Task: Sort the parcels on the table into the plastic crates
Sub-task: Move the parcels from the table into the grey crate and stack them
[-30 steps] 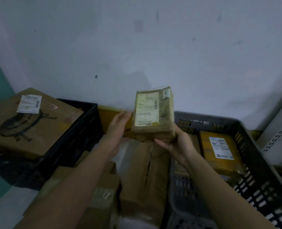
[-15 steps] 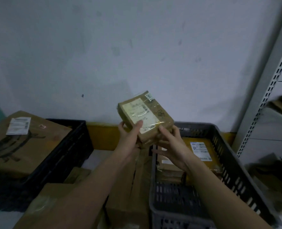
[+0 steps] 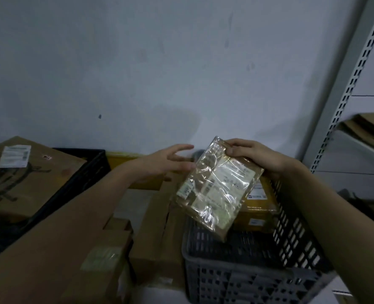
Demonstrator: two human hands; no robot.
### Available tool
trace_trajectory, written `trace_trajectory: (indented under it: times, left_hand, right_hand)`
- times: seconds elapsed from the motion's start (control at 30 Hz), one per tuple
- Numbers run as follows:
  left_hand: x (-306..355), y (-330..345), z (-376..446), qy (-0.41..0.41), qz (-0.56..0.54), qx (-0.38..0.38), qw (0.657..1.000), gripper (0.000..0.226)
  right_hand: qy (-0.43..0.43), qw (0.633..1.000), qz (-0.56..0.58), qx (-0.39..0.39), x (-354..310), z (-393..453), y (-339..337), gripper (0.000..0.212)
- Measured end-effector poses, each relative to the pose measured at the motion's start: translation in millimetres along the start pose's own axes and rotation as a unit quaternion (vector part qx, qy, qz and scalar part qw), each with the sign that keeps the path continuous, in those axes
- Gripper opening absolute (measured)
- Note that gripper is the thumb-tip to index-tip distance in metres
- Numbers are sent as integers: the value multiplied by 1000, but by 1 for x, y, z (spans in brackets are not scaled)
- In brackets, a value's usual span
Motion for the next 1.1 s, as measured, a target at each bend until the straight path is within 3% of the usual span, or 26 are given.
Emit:
trace_trajectory:
  times: [0.07, 0.13, 0.3, 0.4, 0.5, 0.63, 0.73, 0.9, 1.0, 1.1]
  left_hand:
    - [-5, 20, 2, -13, -63, -64, 996, 53]
    - [-6, 26, 7, -7, -108, -66, 992, 49]
    - [-12, 7, 22, 9, -190, 80, 979, 41]
    - [-34, 6, 28, -19, -300, 154, 941, 45]
    - [-53, 24, 35, -45, -326, 167, 929, 48]
    - [-69, 51, 42, -72, -286, 147, 944, 72]
    - [-67, 70, 51, -66, -219, 148, 962, 52]
    - [-111, 92, 68, -145, 15, 189, 971, 62]
    - [-144, 113, 71, -177, -12, 141, 974, 75]
    - [-155, 111, 76, -204, -33, 149, 967, 72]
  right_hand:
    - [1, 1000, 2, -24, -8, -2, 2, 32]
    - [-6, 1000, -5, -18, -12, -2, -3, 33]
    - [12, 985, 42, 168, 9, -5, -39, 47]
    - [48, 993, 60, 93, 40, -16, -8, 63]
    - [56, 994, 48, 76, 63, -29, 16, 58]
    - [95, 986, 67, 119, 100, -50, 13, 52]
    - [135, 975, 99, 148, 128, -66, 1, 54]
    - [191, 955, 119, 190, 152, -91, -14, 38]
    - [205, 953, 98, 200, 166, -99, -19, 37]
    - [201, 941, 94, 255, 186, -97, -31, 53]
Point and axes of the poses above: each hand's wrist, its own z-axis towards the middle knuckle, its own y-axis out of the palm, x = y × z, the point moved 9 cm from there along z, towards the middle knuckle, and after that the axes turned 13 degrees about -y, right-handed, at the moved point
